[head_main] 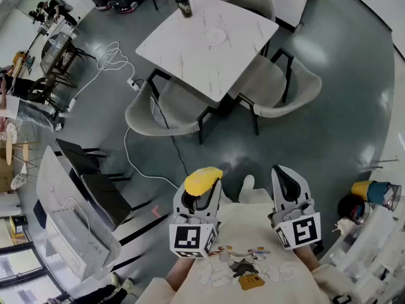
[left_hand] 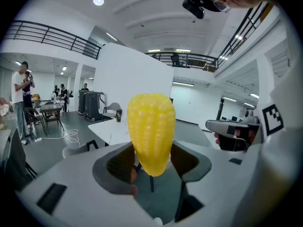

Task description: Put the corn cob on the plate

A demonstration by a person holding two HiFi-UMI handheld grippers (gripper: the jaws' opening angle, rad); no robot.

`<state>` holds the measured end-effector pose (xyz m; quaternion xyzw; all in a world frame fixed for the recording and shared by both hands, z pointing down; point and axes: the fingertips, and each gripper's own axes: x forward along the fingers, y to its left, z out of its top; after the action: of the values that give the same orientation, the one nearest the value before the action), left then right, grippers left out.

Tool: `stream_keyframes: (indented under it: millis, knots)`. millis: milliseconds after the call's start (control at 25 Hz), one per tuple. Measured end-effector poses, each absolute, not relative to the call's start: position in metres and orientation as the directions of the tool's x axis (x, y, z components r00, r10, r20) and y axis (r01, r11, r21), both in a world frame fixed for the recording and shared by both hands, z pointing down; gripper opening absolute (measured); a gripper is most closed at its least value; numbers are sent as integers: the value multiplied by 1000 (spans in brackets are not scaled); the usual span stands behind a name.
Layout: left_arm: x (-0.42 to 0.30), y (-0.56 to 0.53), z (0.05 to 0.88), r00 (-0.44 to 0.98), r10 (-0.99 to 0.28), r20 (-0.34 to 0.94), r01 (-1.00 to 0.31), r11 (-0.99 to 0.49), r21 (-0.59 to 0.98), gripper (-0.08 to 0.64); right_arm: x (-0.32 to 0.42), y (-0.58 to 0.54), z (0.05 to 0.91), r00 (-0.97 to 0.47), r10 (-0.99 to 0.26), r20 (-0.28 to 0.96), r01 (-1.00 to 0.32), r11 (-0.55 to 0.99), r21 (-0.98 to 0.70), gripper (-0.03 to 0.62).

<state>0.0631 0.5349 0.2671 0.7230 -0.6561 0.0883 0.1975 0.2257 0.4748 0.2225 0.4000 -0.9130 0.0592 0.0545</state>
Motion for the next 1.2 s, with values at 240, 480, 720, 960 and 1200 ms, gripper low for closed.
stream_keyframes:
  millis: [240, 480, 720, 960, 1200]
  knots:
    - [63, 538, 266, 127, -913, 389, -982, -59, 181, 242, 223, 483, 224, -667, -726, 166, -743, 666, -72, 5]
    - [66, 539, 267, 144, -908, 393, -976, -66, 205, 242, 222, 491, 212, -693, -710, 126, -721, 684, -109, 5]
    - [75, 530, 264, 142, -915, 377, -974, -61, 218, 242, 233, 482, 212, -695, -708, 123, -718, 691, -81, 5]
    - [92, 520, 261, 112, -925, 364, -979, -39, 203, 242, 255, 469, 206, -709, -700, 86, -705, 701, -111, 5]
    - [104, 516, 268, 64, -927, 369, -979, 13, 202, 242, 274, 460, 216, -724, -685, 80, -688, 710, -148, 5]
